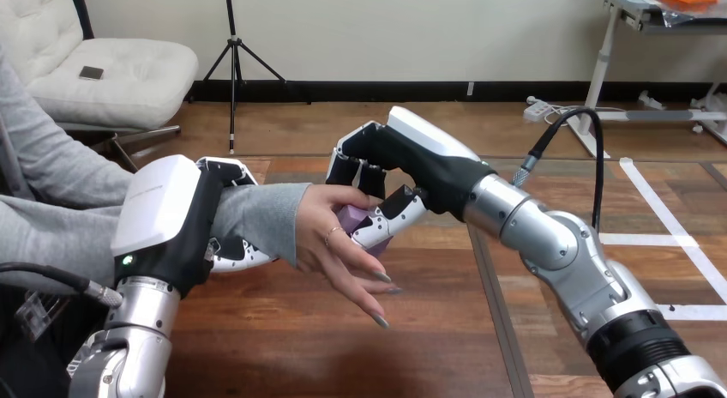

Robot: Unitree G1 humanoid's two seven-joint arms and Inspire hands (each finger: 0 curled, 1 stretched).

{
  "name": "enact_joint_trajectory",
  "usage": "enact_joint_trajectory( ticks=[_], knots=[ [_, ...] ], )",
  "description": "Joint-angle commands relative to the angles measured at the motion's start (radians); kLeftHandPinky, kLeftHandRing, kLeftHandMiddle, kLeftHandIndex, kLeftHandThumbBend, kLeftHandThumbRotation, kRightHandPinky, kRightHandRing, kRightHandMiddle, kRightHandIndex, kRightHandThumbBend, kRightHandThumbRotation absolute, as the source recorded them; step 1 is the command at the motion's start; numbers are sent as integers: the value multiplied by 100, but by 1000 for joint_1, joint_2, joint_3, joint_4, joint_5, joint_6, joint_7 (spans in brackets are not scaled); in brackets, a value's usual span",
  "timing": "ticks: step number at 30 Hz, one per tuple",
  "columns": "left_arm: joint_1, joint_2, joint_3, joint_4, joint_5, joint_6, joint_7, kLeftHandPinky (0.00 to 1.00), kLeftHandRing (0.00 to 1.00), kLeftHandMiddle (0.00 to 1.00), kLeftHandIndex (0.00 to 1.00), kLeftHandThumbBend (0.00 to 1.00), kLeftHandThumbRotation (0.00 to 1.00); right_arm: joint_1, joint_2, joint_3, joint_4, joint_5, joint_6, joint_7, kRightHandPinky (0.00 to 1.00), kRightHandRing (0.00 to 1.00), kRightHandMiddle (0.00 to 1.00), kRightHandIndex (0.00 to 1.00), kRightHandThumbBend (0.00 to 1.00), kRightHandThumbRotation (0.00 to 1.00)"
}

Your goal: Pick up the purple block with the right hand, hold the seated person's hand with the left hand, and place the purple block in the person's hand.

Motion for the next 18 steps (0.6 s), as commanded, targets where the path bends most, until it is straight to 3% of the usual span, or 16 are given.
enact_joint_trajectory(
  ticks=[1, 9, 16, 18],
  knots=[
    [-96, -19, -31, -13, -23, -48, 9, 27, 32, 37, 37, 75, 0, -96, 1, -27, -68, 33, 4, 2, 34, 35, 40, 40, 83, 0],
    [-97, -19, -30, -6, -27, -58, 12, 27, 32, 37, 37, 75, 0, -96, -9, -21, -79, 31, 38, 26, 35, 36, 41, 41, 85, 0],
    [-89, -24, -27, -11, -35, -63, 13, 27, 33, 37, 38, 75, 0, -93, -19, -20, -99, 33, 120, 78, 38, 40, 43, 44, 86, 0],
    [-85, -26, -25, -12, -43, -71, 14, 28, 33, 38, 38, 77, 0, -93, -23, -18, -103, 33, 138, 92, 41, 44, 47, 49, 88, 0]
  ],
)
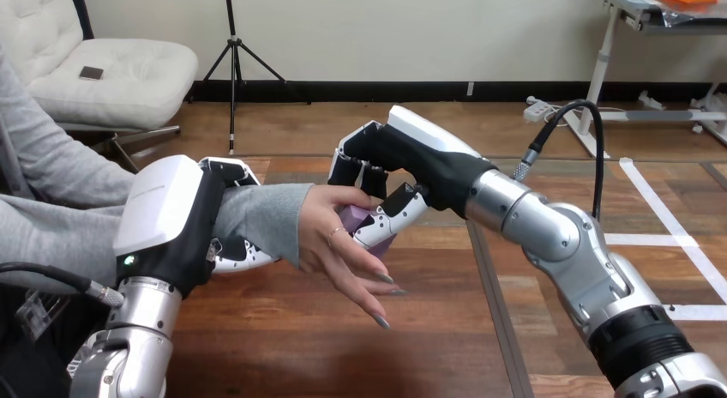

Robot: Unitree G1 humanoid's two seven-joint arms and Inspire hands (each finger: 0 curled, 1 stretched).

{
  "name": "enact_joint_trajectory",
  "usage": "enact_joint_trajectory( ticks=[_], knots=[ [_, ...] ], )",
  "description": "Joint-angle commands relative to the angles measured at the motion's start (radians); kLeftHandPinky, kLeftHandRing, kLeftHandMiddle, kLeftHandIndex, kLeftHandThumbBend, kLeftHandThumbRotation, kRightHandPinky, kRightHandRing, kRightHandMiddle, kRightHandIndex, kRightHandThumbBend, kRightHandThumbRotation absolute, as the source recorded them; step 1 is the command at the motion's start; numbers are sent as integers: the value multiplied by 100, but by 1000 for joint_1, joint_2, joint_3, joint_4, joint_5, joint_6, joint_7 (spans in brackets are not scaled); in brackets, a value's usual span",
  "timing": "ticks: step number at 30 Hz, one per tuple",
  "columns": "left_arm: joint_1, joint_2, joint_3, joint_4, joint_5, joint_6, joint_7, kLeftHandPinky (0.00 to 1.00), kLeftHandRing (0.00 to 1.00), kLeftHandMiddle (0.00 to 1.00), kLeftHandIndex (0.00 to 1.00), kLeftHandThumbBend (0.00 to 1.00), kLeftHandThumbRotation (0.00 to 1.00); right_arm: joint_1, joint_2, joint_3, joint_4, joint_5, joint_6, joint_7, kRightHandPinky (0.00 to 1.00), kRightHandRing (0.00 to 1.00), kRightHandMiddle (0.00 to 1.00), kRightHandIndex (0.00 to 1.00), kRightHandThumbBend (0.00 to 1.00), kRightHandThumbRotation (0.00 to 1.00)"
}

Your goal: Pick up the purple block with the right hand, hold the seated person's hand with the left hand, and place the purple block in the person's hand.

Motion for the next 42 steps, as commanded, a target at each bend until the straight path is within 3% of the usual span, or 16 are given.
enact_joint_trajectory(
  ticks=[1, 6, 12, 18, 33, 42],
  knots=[
    [-81, -23, -24, -21, -43, -58, 9, 28, 34, 38, 38, 77, 0, -87, -20, -17, -54, 22, 46, 34, 41, 45, 48, 50, 89, 0],
    [-68, -9, -31, -51, -14, -25, -15, 34, 42, 47, 46, 78, 4, -79, -28, -20, -57, 26, 56, 50, 47, 52, 55, 58, 94, 8],
    [-56, 0, -31, -79, 9, -8, -36, 43, 54, 59, 58, 79, 22, -65, -37, -24, -60, 38, 77, 70, 55, 61, 63, 66, 97, 22],
    [-54, 17, -30, -78, 19, -31, -40, 51, 63, 68, 68, 83, 39, -54, -47, -29, -47, 43, 61, 71, 63, 68, 70, 73, 95, 42],
    [-55, 47, -33, -65, -2, -73, -54, 53, 65, 70, 70, 87, 58, -35, -63, -34, -24, 67, 49, 67, 64, 69, 72, 75, 92, 72],
    [-59, 61, -30, -48, -32, -106, -68, 54, 66, 70, 68, 82, 69, -26, -72, -36, -1, 91, 21, 65, 60, 67, 71, 74, 86, 81]
  ],
)
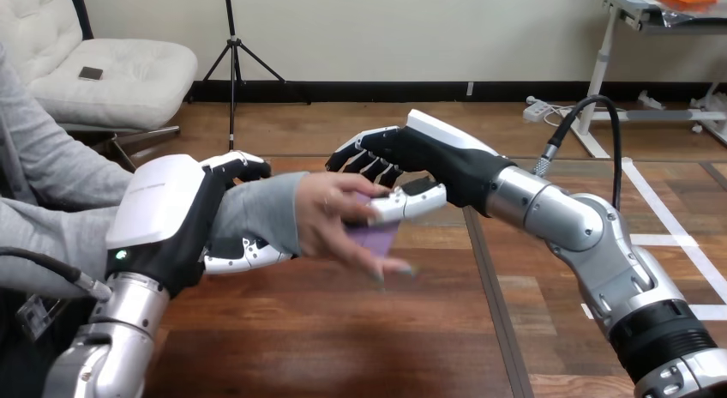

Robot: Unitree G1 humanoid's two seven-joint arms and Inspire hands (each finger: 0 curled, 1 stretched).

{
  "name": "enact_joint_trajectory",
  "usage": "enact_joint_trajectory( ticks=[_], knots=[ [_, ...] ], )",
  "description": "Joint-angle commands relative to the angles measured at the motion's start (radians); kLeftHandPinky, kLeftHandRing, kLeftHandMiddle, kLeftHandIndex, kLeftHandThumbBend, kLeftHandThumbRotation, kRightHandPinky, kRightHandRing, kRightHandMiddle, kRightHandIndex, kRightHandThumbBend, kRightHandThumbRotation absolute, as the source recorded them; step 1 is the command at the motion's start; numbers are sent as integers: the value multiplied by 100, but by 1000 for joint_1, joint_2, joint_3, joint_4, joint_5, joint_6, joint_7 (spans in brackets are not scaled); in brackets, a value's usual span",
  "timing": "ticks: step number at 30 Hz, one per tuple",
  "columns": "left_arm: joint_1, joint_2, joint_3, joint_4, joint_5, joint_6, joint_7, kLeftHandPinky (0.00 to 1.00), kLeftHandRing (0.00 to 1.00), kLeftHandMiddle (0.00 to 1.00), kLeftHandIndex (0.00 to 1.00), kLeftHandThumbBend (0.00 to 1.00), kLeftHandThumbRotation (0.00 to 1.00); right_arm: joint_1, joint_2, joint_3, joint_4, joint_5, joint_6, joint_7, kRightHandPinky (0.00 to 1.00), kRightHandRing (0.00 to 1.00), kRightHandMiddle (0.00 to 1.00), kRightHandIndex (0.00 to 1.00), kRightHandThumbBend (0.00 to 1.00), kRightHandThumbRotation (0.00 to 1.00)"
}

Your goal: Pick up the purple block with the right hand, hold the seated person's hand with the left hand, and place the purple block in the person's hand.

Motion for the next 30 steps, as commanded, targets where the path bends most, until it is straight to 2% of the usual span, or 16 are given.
enact_joint_trajectory(
  ticks=[1, 18, 21, 26, 30],
  knots=[
    [-59, -19, -33, -37, -36, -62, -1, 54, 66, 70, 67, 80, 72, -19, -14, -36, 9, 28, -34, -14, 59, 67, 71, 73, 84, 83],
    [-47, -16, -27, -42, -33, -47, -3, 52, 64, 69, 65, 67, 89, -1, -44, -42, 32, 38, -87, -41, 61, 66, 69, 70, 80, 99],
    [-40, -21, -23, -52, -35, -38, -4, 52, 64, 68, 65, 65, 90, 2, -51, -45, 44, 42, -115, -47, 62, 67, 69, 69, 79, 99],
    [-23, -17, -12, -65, -64, -50, -22, 52, 64, 68, 65, 62, 91, 11, -58, -71, 62, 79, -114, -35, 65, 68, 69, 69, 75, 100],
    [-10, -13, 0, -59, -134, -91, -52, 52, 64, 69, 65, 60, 93, 21, -72, -84, 58, 88, -103, -36, 68, 69, 69, 69, 74, 100]
  ],
)
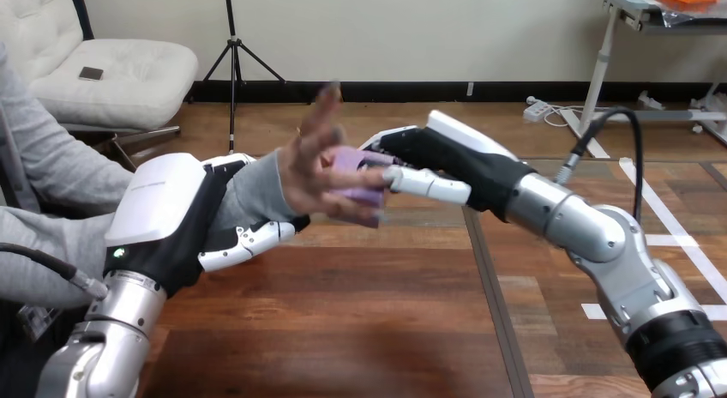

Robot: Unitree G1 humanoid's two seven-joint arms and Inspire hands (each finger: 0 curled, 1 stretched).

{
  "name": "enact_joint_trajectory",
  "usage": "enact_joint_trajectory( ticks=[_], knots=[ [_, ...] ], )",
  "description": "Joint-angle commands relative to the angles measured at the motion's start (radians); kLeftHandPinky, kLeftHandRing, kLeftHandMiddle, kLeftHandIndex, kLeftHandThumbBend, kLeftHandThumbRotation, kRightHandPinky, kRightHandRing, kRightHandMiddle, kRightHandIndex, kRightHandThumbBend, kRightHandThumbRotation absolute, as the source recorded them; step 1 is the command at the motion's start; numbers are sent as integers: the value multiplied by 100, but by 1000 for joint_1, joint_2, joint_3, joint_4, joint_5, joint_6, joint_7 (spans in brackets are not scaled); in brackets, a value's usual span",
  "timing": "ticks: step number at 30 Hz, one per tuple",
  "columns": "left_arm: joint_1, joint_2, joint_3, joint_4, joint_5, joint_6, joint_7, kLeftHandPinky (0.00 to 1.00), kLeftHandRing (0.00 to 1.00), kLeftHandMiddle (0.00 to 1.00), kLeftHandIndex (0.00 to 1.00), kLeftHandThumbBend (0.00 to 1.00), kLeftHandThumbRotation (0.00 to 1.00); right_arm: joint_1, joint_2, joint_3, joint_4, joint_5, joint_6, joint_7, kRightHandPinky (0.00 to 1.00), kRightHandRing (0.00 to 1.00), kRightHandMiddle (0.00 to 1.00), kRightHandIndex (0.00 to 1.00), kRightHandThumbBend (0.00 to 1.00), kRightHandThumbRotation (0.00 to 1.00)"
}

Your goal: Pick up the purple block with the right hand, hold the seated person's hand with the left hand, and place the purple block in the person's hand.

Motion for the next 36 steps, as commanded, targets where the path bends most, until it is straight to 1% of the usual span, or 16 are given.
enact_joint_trajectory(
  ticks=[1, 6, 9, 13, 17, 21, 23, 26, 28, 32, 33, 34, 36],
  knots=[
    [-11, -28, -7, -43, -112, -81, -23, 52, 64, 68, 65, 60, 93, -7, -40, -57, 7, 32, -4, -13, 68, 69, 70, 70, 74, 100],
    [5, -30, 6, -13, -202, -145, -48, 51, 63, 68, 65, 62, 96, 5, -56, -72, 14, 49, -13, -7, 71, 70, 70, 71, 74, 100],
    [17, -28, 10, -2, -235, -177, -58, 50, 62, 67, 64, 64, 98, 18, -65, -82, 7, 62, -13, -3, 71, 72, 71, 72, 74, 100],
    [33, -23, 17, 15, -277, -220, -79, 50, 62, 67, 64, 64, 99, 37, -74, -98, -1, 76, -13, 3, 70, 72, 72, 72, 76, 100],
    [50, -22, 26, 20, -299, -243, -91, 50, 63, 67, 64, 63, 100, 55, -84, -111, -6, 94, -14, 12, 69, 73, 72, 72, 78, 100],
    [70, -20, 34, 29, -314, -272, -95, 51, 63, 68, 64, 62, 99, 82, -90, -128, -15, 115, -32, 14, 68, 72, 72, 72, 78, 100],
    [76, -19, 36, 33, -321, -283, -99, 52, 64, 69, 64, 60, 98, 92, -93, -133, -21, 122, -37, 15, 66, 72, 72, 72, 76, 100],
    [91, -15, 40, 30, -342, -290, -118, 53, 66, 70, 65, 57, 97, 114, -96, -144, -36, 141, -35, 19, 65, 71, 72, 71, 75, 100],
    [101, -18, 44, 33, -365, -306, -127, 54, 66, 71, 66, 55, 97, 133, -97, -155, -48, 158, -30, 23, 65, 71, 72, 71, 75, 100],
    [116, -25, 51, 41, -382, -332, -129, 55, 68, 73, 67, 52, 95, 164, -103, -166, -70, 170, -35, 18, 64, 72, 73, 72, 75, 100],
    [125, -31, 55, 39, -391, -333, -127, 55, 68, 73, 67, 52, 95, 178, -106, -170, -78, 174, -42, 14, 64, 72, 73, 72, 75, 100],
    [130, -37, 57, 38, -397, -332, -126, 57, 70, 74, 68, 56, 96, 186, -107, -173, -84, 177, -47, 12, 63, 71, 73, 72, 73, 100],
    [141, -48, 63, 41, -410, -343, -122, 58, 70, 75, 69, 59, 96, 208, -108, -182, -101, 184, -51, 7, 63, 71, 73, 72, 73, 100]
  ],
)
